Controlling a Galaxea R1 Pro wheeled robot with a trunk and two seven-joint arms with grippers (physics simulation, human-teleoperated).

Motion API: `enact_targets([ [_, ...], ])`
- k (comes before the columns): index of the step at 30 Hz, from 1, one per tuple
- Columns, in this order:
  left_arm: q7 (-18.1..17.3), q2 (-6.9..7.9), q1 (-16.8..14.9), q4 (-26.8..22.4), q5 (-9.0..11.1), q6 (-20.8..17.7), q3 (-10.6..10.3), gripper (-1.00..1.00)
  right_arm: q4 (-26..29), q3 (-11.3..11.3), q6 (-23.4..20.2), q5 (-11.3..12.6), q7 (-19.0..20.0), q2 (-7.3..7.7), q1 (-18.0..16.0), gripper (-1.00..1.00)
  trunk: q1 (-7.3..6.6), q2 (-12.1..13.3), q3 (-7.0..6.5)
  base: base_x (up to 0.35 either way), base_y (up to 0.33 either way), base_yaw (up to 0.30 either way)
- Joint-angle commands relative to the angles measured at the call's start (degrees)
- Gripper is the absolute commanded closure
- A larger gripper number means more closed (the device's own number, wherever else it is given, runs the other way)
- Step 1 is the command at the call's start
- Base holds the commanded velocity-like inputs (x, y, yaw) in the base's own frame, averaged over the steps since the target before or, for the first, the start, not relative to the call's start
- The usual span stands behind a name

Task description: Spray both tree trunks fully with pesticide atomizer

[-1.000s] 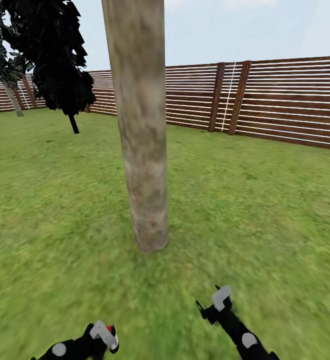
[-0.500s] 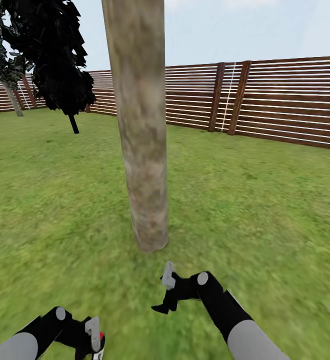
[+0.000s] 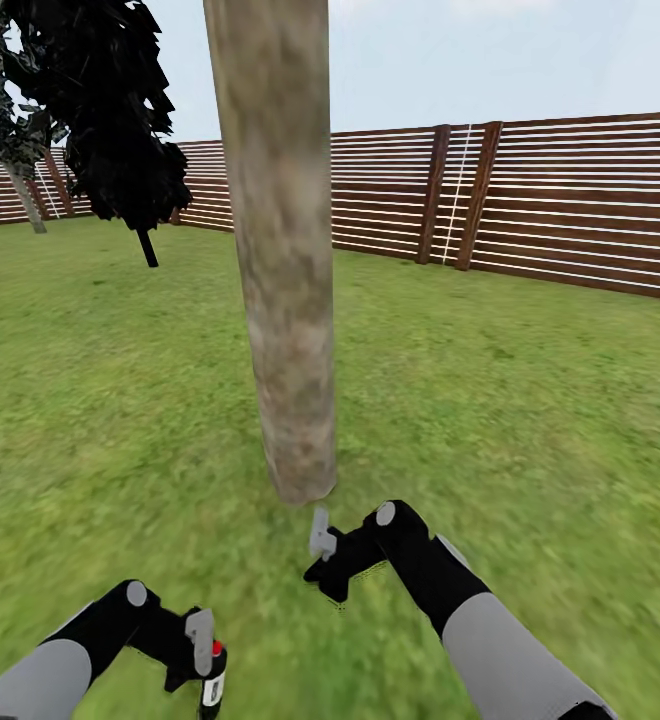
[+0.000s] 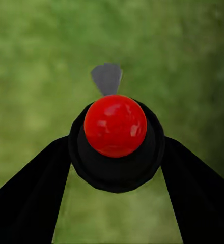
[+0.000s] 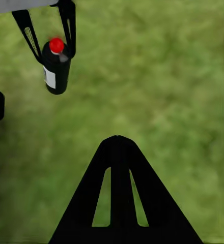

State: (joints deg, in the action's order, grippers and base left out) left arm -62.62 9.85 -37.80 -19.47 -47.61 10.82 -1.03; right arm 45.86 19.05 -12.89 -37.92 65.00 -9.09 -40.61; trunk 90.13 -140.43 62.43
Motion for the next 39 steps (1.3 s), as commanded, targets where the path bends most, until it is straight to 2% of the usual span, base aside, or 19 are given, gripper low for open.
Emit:
enact_targets([
  [1, -0.09, -0.33, 0.01, -0.96, -0.01, 0.01, -0.05, 1.00, 0.10, 0.01, -1.39, 0.00, 0.06, -0.15, -0.37, 1.00, 0.00, 0.00, 0.01, 0.000, 0.000, 0.000],
  [7, -0.13, -4.05, -0.10, -2.32, 0.06, -0.17, -0.02, 1.00, 0.11, -0.04, -3.07, -0.05, -0.11, -0.80, -1.10, 1.00, 0.00, 0.00, 0.01, 0.000, 0.000, 0.000],
  [11, -0.32, -5.79, -0.63, -3.77, 0.38, -0.28, 0.06, 1.00, 0.10, -0.06, -3.10, -0.05, -0.14, -0.83, -1.13, 1.00, 0.00, 0.00, 0.01, 0.000, 0.000, 0.000],
  [15, -2.54, -6.93, -1.37, -4.10, 1.02, -0.46, 0.23, 1.00, 0.10, -0.06, -3.11, -0.05, -0.14, -0.84, -1.13, 1.00, 0.00, 0.00, 0.01, 0.000, 0.000, 0.000],
  [20, -2.93, -7.21, -1.74, -4.09, 6.24, -0.28, 0.33, 1.00, 0.10, -0.06, -3.11, -0.05, -0.14, -0.84, -1.13, 1.00, 0.00, 0.00, 0.01, 0.000, 0.000, 0.000],
  [24, -3.02, -7.37, -1.96, -4.10, 8.87, -0.27, 0.38, 1.00, 0.10, -0.04, -3.11, -0.05, -0.14, -0.84, -1.13, 1.00, 0.00, 0.00, 0.01, 0.000, 0.000, 0.000],
  [26, -3.08, -7.40, -2.08, -4.09, 11.08, -0.25, 0.41, 1.00, 0.10, 0.01, -3.11, -0.05, -0.14, -0.84, -1.13, 1.00, 0.00, 0.00, 0.01, 0.000, 0.000, 0.000],
  [29, -3.12, -7.78, -2.11, -4.09, 12.96, -0.30, 0.38, 1.00, 0.10, 0.02, -3.11, -0.05, -0.14, -0.84, -1.13, 1.00, 0.00, 0.00, 0.01, 0.000, 0.000, 0.000],
  [33, -3.21, -8.40, -2.17, -4.09, 13.62, -0.35, 0.41, 1.00, 0.10, 0.02, -3.11, -0.05, -0.14, -0.84, -1.13, 1.00, 0.00, 0.00, 0.01, 0.000, 0.000, 0.000],
  [34, -3.77, -8.47, -2.18, -4.09, 14.49, -0.36, 0.42, 1.00, 0.10, 0.02, -3.11, -0.05, -0.14, -0.84, -1.13, 1.00, 0.00, 0.00, 0.01, 0.000, 0.000, 0.000],
  [36, -5.09, -8.45, -2.19, -4.09, 17.60, -0.33, 0.38, 1.00, 0.10, 0.02, -3.11, -0.05, -0.14, -0.84, -1.13, 1.00, 0.00, 0.00, 0.01, 0.000, 0.000, 0.000],
  [39, -5.90, -8.46, -2.19, -4.09, 19.01, -0.28, 0.34, 1.00, 0.10, 0.02, -3.11, -0.05, -0.14, -0.84, -1.13, 1.00, 0.00, 0.00, 0.01, 0.000, 0.000, 0.000],
])
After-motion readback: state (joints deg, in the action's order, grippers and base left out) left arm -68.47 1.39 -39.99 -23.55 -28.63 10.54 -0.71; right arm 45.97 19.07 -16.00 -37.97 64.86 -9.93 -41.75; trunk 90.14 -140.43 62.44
